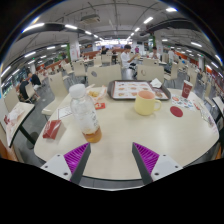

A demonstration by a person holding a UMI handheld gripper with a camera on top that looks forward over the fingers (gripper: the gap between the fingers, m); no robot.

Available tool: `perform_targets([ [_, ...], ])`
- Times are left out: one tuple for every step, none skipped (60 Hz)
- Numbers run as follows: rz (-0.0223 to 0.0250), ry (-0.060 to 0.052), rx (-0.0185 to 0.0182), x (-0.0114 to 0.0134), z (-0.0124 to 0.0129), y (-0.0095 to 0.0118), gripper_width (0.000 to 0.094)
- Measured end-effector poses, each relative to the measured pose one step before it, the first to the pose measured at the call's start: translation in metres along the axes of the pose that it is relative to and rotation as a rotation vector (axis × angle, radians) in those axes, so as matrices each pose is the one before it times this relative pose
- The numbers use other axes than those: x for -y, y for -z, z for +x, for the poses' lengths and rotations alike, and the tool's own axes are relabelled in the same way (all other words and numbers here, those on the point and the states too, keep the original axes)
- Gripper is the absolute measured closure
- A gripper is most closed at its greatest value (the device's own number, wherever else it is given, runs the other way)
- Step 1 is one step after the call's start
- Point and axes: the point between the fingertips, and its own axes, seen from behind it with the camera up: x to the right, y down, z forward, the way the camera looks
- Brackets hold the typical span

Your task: Pour water

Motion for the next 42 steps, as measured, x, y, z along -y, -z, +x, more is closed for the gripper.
perform_targets([
  [0.00979, -0.0002, 0.00773, 0.00265, -0.00747, -0.00401, 0.0086],
  [0.0098, -0.0001, 0.00583, 0.00273, -0.00671, -0.0043, 0.0086],
  [0.00961, -0.0002, 0.00428, 0.00296, -0.00631, -0.00448, 0.0088],
  [0.00684, 0.0009, 0.00221, 0.00328, -0.00723, -0.00554, 0.0083],
  [0.00752, 0.0007, 0.00455, 0.00264, -0.00554, -0.00447, 0.0084],
  [0.00862, 0.0003, 0.00516, 0.00286, -0.00506, -0.00454, 0.0082],
  [0.009, -0.0002, 0.00574, 0.00294, -0.00531, -0.00507, 0.0083],
  [0.009, -0.0013, 0.00533, 0.00303, -0.00487, -0.00513, 0.0084],
  [0.00844, -0.0022, 0.00438, 0.00255, -0.00438, -0.00466, 0.0088],
  [0.0081, -0.0025, 0.0045, 0.00347, -0.00256, -0.0061, 0.0082],
  [0.00731, -0.0017, 0.0026, 0.00219, -0.00362, -0.0048, 0.008],
  [0.00782, -0.0008, 0.00086, 0.0016, -0.00396, -0.00346, 0.0087],
  [0.00729, 0.0004, -0.00049, 0.00184, -0.00224, -0.00392, 0.0086],
  [0.00738, 0.0011, -0.00249, 0.0019, -0.00163, -0.00418, 0.0085],
  [0.00708, 0.0015, -0.00471, 0.00168, -0.00111, -0.00393, 0.0087],
  [0.00706, 0.0021, -0.00419, 0.00167, -0.00099, -0.00417, 0.0084],
  [0.00641, 0.0024, -0.00239, 0.00152, -0.00148, -0.00414, 0.0086],
  [0.00559, 0.0022, -0.00233, 0.00133, -0.00108, -0.00383, 0.0089],
  [0.00653, 0.0003, 0.00087, 0.00178, 0.00193, -0.00609, 0.0092],
  [0.00493, 0.0026, -0.0022, 0.0008, -0.00174, -0.00325, 0.0095],
  [0.00615, 0.002, -0.00215, 0.0013, -0.00072, -0.003, 0.0097],
  [0.00531, 0.0021, -0.0019, 0.00084, -0.00072, -0.00307, 0.0101],
  [0.00441, 0.0024, -0.00115, 0.00085, -0.00115, -0.00295, 0.0109],
  [0.00467, 0.0023, -0.00215, 0.00101, -0.00077, -0.00292, 0.012],
  [0.00514, 0.0025, -0.00188, 0.001, -0.00083, -0.00274, 0.0132],
  [0.00506, 0.0021, -0.00291, 0.00073, -0.0006, -0.00277, 0.0153],
  [0.00621, 0.0008, -0.00259, -0.00036, 0.00166, -0.00381, 0.0181],
  [0.00496, 0.0026, -0.0025, 0.00066, -0.00084, -0.00356, 0.0206],
  [0.00426, 0.004, -0.0001, 0.00051, -0.00003, -0.00198, 0.024],
  [0.00478, 0.0056, 0.00047, 0.00056, -0.00105, -0.00254, 0.0275],
  [0.00569, 0.0068, -0.00071, 0.0008, -0.00049, -0.0022, 0.0325],
  [0.00681, 0.0076, -0.00983, 0.00126, 0.00182, -0.00167, 0.0371],
  [0.01217, 0.006, -0.00629, 0.00128, 0.00064, -0.00031, 0.0377],
  [0.00538, 0.0024, -0.00169, 0.00075, -0.00081, -0.00116, 0.0382],
  [0.00275, 0.0017, -0.00143, 0.00034, -0.00013, -0.00112, 0.0396],
  [0.00099, 0.0014, 0.00064, -0.00005, -0.00041, -0.00099, 0.041],
  [0.00215, -0.0004, 0.00294, 0.00048, -0.00081, -0.0006, 0.0423],
  [0.0028, -0.0005, 0.00051, 0.0008, -0.00008, -0.00085, 0.0441],
  [0.00046, -0.0017, -0.00293, -0.00001, 0.00087, -0.00021, 0.0457],
  [-0.00009, -0.002, -0.00449, 0.00068, 0.00101, -0.00025, 0.0468],
  [-0.00235, -0.0009, -0.00485, 0.00027, 0.00106, -0.00031, 0.0479],
  [-0.00179, 0.0012, -0.003, 0.0006, 0.00052, -0.00021, 0.0493],
])
